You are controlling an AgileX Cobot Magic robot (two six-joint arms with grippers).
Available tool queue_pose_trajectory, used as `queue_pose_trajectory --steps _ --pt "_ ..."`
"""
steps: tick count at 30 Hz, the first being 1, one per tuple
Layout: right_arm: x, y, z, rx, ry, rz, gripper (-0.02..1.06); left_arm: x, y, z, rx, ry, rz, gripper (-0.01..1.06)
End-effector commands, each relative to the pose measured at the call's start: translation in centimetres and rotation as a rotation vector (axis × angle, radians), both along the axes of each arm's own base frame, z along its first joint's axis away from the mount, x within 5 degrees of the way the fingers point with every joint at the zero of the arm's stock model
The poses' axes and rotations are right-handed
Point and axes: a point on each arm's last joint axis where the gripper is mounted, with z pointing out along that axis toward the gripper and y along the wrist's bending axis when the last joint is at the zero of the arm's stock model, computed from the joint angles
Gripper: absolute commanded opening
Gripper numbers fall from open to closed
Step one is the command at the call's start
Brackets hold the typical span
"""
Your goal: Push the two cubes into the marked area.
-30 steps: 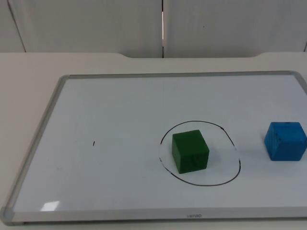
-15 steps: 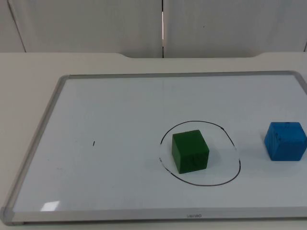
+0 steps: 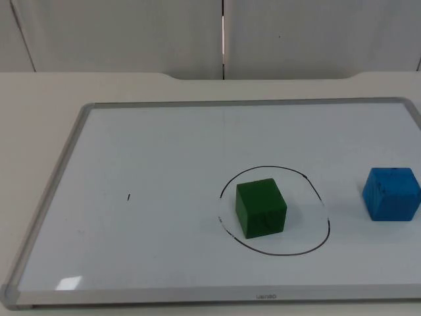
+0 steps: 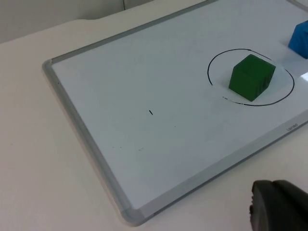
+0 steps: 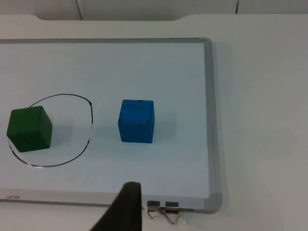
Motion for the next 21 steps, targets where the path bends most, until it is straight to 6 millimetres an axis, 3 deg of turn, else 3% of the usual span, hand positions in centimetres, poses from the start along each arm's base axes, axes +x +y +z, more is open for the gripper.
queue_pose_trajectory --steps 1,15,21 --pt "0.0 0.0 -0.1 0.010 -0.005 -0.006 1.05 0.0 0.0 0.0 -0.013 -0.006 0.000 0.00" --pt "0.0 0.2 0.1 0.024 -0.017 0.006 1.05 0.0 0.0 0.0 -0.013 -0.006 0.000 0.00" --pt "2.1 0.2 1.9 0.024 0.031 0.003 1.05 0.0 0.0 0.0 -0.013 -0.006 0.000 0.00"
